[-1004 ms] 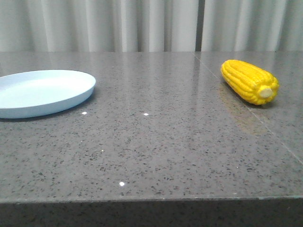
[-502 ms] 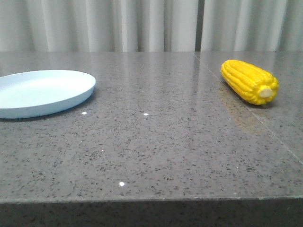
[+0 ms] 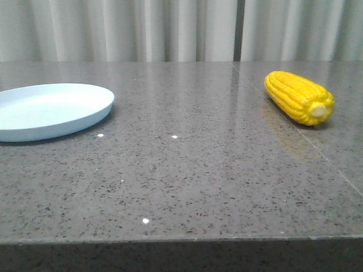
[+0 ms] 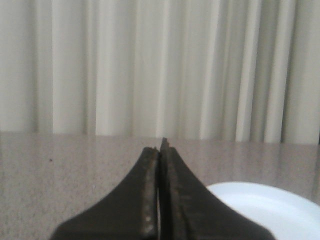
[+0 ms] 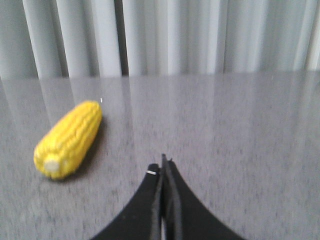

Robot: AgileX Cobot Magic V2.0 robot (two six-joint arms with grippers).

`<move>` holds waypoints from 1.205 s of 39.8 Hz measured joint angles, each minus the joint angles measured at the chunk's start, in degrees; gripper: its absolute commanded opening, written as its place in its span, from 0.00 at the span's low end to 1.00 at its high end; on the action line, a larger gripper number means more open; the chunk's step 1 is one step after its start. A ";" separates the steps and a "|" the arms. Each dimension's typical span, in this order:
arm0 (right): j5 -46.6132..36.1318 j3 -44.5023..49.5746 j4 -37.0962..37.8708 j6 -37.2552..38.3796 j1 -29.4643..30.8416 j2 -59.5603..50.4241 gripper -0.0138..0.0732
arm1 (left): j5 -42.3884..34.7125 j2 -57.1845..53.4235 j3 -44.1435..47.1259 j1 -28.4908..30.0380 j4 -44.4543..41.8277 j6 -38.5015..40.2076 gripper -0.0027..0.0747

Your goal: Place corn on plate with both arms

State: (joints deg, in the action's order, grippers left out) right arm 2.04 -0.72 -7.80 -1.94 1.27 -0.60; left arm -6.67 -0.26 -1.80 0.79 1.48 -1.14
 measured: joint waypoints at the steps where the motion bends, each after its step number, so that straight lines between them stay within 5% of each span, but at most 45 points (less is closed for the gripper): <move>1: 0.00 -0.98 -0.12 0.00 0.00 0.00 0.09 | 0.00 0.00 -1.19 0.00 0.00 0.00 0.02; 14: 12.51 -20.93 -1.24 0.00 0.00 9.22 0.09 | 14.57 11.65 -19.40 0.00 0.00 0.00 0.01; 24: 15.77 -26.12 -1.46 0.00 0.00 21.22 0.10 | 19.59 23.45 -24.73 0.00 0.00 -0.48 0.02; 28: 15.99 -26.33 -1.46 0.00 0.00 21.94 0.20 | 19.59 23.85 -24.73 0.00 -0.10 -0.58 0.16; 37: 15.88 -26.33 -1.46 0.00 0.00 21.94 0.72 | 19.59 23.85 -24.81 0.00 -0.09 -0.58 0.82; 41: 15.88 -26.33 -1.46 0.00 0.00 21.94 0.83 | 19.59 23.85 -24.81 0.00 -0.09 -0.58 0.85; 48: 15.88 -26.33 -1.46 0.00 0.00 21.94 0.83 | 19.59 23.96 -24.81 0.00 -0.09 -0.58 0.81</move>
State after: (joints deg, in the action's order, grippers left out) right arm 17.92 -27.04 -9.26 -1.94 1.27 21.34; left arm 12.92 23.70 -26.61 0.79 1.40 -1.72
